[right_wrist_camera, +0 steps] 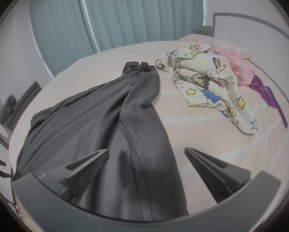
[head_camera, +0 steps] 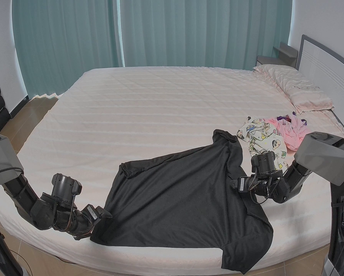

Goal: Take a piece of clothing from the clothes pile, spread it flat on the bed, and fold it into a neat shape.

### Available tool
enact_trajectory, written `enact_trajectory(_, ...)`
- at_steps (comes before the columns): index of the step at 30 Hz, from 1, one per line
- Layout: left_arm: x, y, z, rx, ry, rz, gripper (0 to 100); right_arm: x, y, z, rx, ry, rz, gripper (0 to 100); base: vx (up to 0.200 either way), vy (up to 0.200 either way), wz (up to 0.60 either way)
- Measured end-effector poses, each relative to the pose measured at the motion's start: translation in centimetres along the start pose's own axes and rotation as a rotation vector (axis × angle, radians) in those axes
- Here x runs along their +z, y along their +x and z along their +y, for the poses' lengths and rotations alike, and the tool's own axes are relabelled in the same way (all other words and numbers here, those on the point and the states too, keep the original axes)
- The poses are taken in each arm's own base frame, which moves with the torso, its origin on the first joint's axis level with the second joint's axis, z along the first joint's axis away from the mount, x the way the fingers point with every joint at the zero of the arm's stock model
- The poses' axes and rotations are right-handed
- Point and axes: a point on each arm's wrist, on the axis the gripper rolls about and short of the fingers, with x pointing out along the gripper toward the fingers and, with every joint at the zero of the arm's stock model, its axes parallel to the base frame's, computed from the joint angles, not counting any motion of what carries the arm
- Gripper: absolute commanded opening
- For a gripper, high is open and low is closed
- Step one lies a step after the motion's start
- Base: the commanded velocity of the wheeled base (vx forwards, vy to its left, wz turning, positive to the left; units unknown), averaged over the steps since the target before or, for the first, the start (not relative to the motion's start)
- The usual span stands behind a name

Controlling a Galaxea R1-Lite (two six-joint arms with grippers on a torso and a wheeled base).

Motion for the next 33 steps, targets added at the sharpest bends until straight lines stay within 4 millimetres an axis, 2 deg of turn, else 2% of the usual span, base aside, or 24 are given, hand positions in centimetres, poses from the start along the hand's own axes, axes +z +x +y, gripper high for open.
enact_trajectory(6,-0.3,0.0,0.3,0.003,-0.015,0.006,100,-0.2,1.3,0.9,-0.038,-0.079,0.000,100,0.000,0.000,0.00)
enact_trajectory(14,-0.6,0.1,0.3,0.006,-0.010,0.018,100,0.2,2.7,0.2,-0.099,-0.123,-0.020,100,0.000,0.000,0.00)
enact_trajectory(24,-0.8,0.1,0.3,0.008,-0.004,0.024,100,1.5,3.9,-2.6,-0.149,-0.073,-0.054,100,0.000,0.000,0.00)
enact_trajectory(33,-0.8,0.1,0.3,0.007,-0.004,0.024,100,3.3,3.2,-5.8,-0.137,0.024,-0.080,100,0.000,0.000,0.00)
